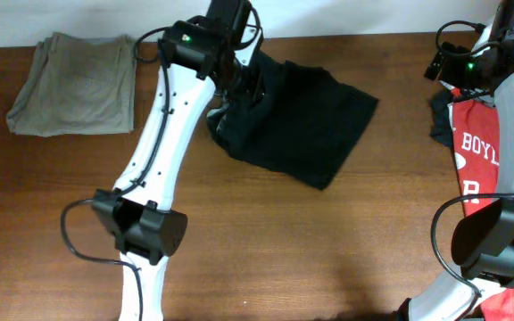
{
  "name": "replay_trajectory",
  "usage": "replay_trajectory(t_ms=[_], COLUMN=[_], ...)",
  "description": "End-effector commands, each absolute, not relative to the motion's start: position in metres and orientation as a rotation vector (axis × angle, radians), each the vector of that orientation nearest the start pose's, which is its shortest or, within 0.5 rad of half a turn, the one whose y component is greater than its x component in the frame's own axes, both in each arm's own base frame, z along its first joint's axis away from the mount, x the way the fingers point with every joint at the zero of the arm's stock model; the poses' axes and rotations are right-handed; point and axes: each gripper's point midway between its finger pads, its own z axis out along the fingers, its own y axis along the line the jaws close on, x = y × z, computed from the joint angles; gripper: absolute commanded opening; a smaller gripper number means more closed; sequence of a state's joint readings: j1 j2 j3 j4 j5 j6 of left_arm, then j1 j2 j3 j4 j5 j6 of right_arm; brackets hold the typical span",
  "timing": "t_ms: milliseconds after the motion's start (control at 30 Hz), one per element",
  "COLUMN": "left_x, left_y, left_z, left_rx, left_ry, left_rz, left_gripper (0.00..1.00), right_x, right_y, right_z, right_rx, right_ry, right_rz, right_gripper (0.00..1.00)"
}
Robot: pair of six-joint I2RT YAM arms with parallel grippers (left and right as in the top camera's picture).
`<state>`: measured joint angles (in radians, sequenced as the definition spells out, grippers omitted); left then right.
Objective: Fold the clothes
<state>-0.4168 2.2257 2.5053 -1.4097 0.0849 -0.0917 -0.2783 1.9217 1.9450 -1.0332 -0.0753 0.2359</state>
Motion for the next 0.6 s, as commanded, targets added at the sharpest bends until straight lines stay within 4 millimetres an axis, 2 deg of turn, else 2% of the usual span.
replay_trajectory(t_ms=[0, 67, 100, 333, 467, 567], left_x=[0.460, 0.459, 0.456, 0.425, 0.425, 0.420], left_y=[-0.227, -0.223, -0.211, -0.143, -0.134, -0.132], left_z=[0.196, 0.194, 0.193, 0.185, 0.195, 0.220], left_rx=[0.484, 0.444, 0.368, 0.145, 0.093, 0.083], left_ry=[2.739, 2.760, 2.792, 2.968, 2.946, 2.892], left_rz=[-0.246, -0.229, -0.179, 0.179, 0.185, 0.153], left_gripper=[0.00, 0.00, 0.00, 0.00, 0.00, 0.00], right_x=[0.469, 0.469, 0.469, 0.469, 0.469, 0.469], right_y=[-0.124, -0.124, -0.124, -0.124, -0.124, -0.124], right_z=[0.225, 0.225, 0.225, 0.225, 0.225, 0.225], right_rx=[0.642, 0.642, 0.642, 0.642, 0.642, 0.642], right_ry=[2.484, 2.484, 2.484, 2.484, 2.484, 2.484], right_rz=[0.071, 0.071, 0.071, 0.071, 0.071, 0.071], right_gripper=[0.99, 0.99, 0.99, 0.99, 0.99, 0.99])
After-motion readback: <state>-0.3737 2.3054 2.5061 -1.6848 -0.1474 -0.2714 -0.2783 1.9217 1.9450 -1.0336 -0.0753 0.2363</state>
